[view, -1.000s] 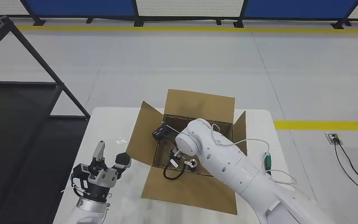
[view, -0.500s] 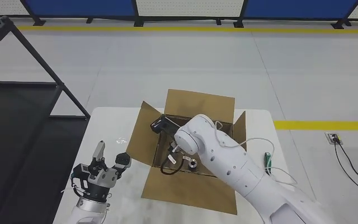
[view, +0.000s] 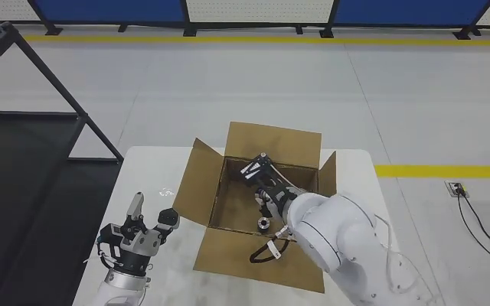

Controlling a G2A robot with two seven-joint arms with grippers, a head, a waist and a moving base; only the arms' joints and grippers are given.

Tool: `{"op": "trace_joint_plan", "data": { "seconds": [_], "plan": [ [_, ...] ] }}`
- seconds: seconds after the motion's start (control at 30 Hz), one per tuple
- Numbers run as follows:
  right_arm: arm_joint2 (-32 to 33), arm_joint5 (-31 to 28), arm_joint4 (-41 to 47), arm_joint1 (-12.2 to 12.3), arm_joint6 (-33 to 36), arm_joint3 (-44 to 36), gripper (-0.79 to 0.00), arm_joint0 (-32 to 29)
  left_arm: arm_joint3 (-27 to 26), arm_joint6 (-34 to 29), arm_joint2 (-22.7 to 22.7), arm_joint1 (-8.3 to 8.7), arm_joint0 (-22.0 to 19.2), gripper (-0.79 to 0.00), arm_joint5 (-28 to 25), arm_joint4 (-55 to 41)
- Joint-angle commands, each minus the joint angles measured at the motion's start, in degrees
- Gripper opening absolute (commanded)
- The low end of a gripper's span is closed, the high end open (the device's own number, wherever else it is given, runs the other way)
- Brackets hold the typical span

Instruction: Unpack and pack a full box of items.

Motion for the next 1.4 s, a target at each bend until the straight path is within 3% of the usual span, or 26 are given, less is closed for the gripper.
{"op": "trace_joint_plan", "data": {
  "seconds": [0.0, 0.37, 0.5, 1.0, 1.2, 1.37],
  "plan": [
    [0.1, 0.0, 0.0, 0.0, 0.0, -0.1, -0.785, 0.0, 0.0, 0.0, 0.0, 0.00, 0.0, 0.000, 0.0, 0.0],
    [0.1, 0.0, 0.0, 0.0, 0.0, -0.1, -0.785, 0.0, 0.0, 0.0, 0.0, 0.00, 0.0, 0.000, 0.0, 0.0],
    [1.3, 1.3, -0.9, 0.0, -4.3, -0.4, -0.785, -1.7, 0.0, 0.0, 0.0, 0.00, 0.0, 0.000, 0.0, 0.0],
    [30.5, 8.3, 3.8, 2.1, -1.6, -20.4, -0.785, -12.5, 0.0, 0.0, 0.0, 0.00, 0.0, 0.000, 0.0, 0.0],
    [40.5, 8.9, 8.9, 2.7, -2.1, -20.7, -0.785, -16.7, 0.0, 0.0, 0.0, 0.00, 0.0, 0.000, 0.0, 0.0],
    [42.6, 7.9, 6.4, 3.4, 2.1, -15.3, -0.785, -17.7, 0.0, 0.0, 0.0, 0.00, 0.0, 0.000, 0.0, 0.0]
  ]
}}
